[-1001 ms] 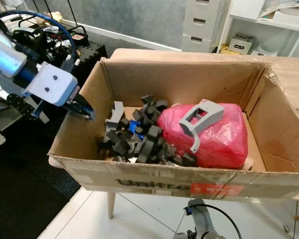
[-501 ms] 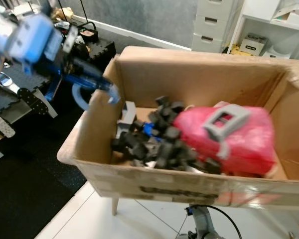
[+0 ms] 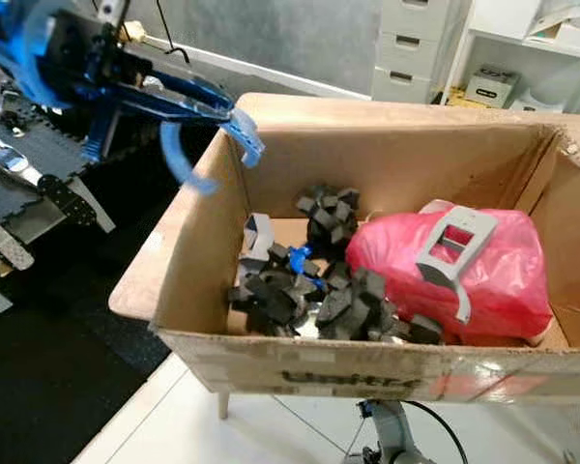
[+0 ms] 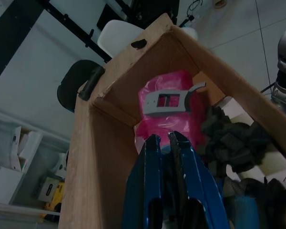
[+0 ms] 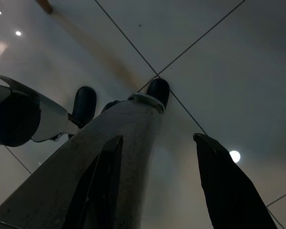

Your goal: Picking trash to rubbish bin

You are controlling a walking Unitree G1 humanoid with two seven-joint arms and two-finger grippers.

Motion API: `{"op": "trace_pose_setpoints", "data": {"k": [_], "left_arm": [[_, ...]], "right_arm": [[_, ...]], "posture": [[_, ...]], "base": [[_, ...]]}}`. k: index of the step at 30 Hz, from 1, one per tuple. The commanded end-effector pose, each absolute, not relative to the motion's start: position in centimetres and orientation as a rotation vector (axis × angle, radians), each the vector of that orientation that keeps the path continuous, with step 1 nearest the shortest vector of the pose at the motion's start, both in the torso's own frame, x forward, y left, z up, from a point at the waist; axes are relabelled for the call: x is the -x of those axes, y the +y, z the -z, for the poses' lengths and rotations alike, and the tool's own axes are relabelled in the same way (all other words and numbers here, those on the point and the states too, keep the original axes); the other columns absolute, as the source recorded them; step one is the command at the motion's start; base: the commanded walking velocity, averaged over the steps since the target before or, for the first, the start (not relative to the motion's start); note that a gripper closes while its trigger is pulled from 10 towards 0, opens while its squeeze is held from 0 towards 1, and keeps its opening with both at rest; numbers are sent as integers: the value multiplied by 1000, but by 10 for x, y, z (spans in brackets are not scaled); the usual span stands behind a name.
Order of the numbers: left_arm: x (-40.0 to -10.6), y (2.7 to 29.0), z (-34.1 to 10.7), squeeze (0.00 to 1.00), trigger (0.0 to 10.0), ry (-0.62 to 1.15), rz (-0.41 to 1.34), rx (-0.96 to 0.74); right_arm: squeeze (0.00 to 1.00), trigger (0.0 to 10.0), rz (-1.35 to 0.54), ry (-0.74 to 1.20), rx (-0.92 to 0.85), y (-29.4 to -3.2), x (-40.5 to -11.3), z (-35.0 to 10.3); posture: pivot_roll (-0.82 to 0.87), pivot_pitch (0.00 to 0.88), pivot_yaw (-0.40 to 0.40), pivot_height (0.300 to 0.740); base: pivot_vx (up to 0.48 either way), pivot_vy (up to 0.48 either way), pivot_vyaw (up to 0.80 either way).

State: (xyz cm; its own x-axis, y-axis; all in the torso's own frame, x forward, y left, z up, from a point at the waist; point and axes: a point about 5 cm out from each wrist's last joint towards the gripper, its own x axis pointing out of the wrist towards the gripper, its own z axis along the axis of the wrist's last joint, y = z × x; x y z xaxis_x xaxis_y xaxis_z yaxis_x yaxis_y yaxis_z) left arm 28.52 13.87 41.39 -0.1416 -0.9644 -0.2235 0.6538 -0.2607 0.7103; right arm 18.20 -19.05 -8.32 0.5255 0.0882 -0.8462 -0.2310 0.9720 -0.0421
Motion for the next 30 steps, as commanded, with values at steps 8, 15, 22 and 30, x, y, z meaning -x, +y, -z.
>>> {"op": "trace_pose_setpoints", "data": {"k": [8,15,22,30], "left_arm": [[-274,102,-399,8,10000,-615,1739,-695],[-280,83,-377,1000,10000,-535,1748,-628],[-291,80,-377,0,10000,-548,1588,-670],[-320,121,-418,0,10000,-673,1177,-499]], "right_arm": [[0,10000,-209,1064,158,-187,-166,91],[0,10000,-207,1064,157,-187,-166,91],[0,10000,-209,1064,159,-186,-166,92],[0,10000,-210,1066,155,-184,-165,92]], "posture": [[12,116,85,740],[11,117,88,740],[7,116,86,740],[10,117,87,740]], "base": [[0,0,0],[0,0,0],[0,0,0],[0,0,0]]}}
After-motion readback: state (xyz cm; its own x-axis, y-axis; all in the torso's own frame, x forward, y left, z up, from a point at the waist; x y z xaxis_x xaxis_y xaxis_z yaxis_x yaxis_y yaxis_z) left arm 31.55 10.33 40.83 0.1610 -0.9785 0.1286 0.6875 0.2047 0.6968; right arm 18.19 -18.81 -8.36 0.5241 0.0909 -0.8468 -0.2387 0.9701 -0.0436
